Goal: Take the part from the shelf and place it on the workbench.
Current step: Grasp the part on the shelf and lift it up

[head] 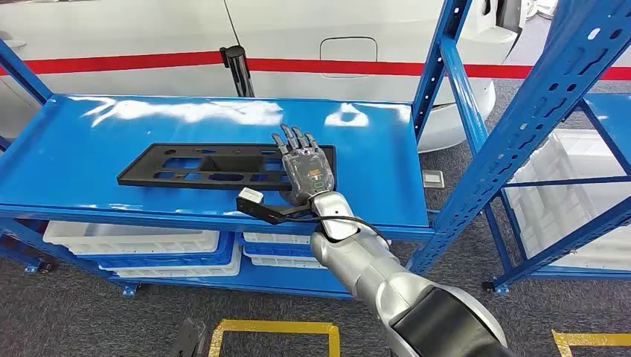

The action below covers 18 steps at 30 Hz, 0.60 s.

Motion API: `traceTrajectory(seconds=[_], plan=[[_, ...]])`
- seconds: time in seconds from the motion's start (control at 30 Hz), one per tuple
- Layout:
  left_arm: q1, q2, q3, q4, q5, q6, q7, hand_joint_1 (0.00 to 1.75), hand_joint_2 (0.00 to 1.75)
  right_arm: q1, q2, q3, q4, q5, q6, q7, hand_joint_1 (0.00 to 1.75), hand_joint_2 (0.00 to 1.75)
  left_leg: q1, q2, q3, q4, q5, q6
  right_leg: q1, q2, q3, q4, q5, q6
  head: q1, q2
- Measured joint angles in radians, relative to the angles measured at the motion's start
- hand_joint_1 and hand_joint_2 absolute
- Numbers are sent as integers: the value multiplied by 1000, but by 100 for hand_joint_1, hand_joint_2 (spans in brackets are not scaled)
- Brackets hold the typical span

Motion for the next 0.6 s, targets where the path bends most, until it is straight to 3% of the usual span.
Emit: traceTrajectory(seconds=[0.07,0.13,0.2,0.27,0.37,0.4,0.47,0.53,0.57,0.6], plan=[[0,0,0,0,-1,0,0,0,0,1,0,0,0,0,0,-2,0,175,-2,0,13,-43,39,8,4,-1,4,0,-2,-2,0,0],[0,1,0,1,-2,0,0,0,0,1,2,0,-1,0,1,-4,0,175,-11,9,61,-165,118,29,10,-4,13,-1,-6,-7,0,0],[-3,3,0,1,-2,0,0,0,0,-1,4,0,-1,0,2,-5,0,87,-26,28,106,-264,156,49,16,-8,18,-2,-9,-7,1,0],[-6,3,0,1,-4,-2,2,0,0,0,4,-2,0,-1,3,-7,0,0,-38,33,114,-286,153,57,19,-15,17,-5,-10,0,0,0],[-7,-1,0,1,-5,-4,3,0,0,0,6,-9,-2,-2,2,-18,0,0,-36,19,129,-314,165,62,20,-20,7,13,-24,12,1,0],[-7,-2,0,1,-5,-4,3,0,0,-1,7,-12,-2,-2,1,-24,0,0,-33,16,135,-325,171,65,19,-17,-11,49,-42,11,2,0],[-8,-3,1,1,-6,-5,3,0,0,3,6,-17,-2,-10,0,-44,0,0,-32,8,139,-332,175,70,15,-7,-76,177,-94,6,4,0],[-6,-3,1,1,-6,-5,3,0,0,14,6,-24,-2,-26,5,-65,0,0,-32,-1,139,-332,174,70,11,-4,-133,276,-118,12,4,0],[-5,-4,1,1,-7,-5,4,0,0,18,7,-27,-2,-34,13,-71,0,44,-32,-5,140,-331,173,69,9,-4,-137,272,-107,21,4,0],[-5,-4,1,1,-7,-5,4,0,0,20,9,-29,-4,-43,25,-73,0,87,-31,-10,140,-330,171,66,7,-4,-119,226,-82,31,5,0]])
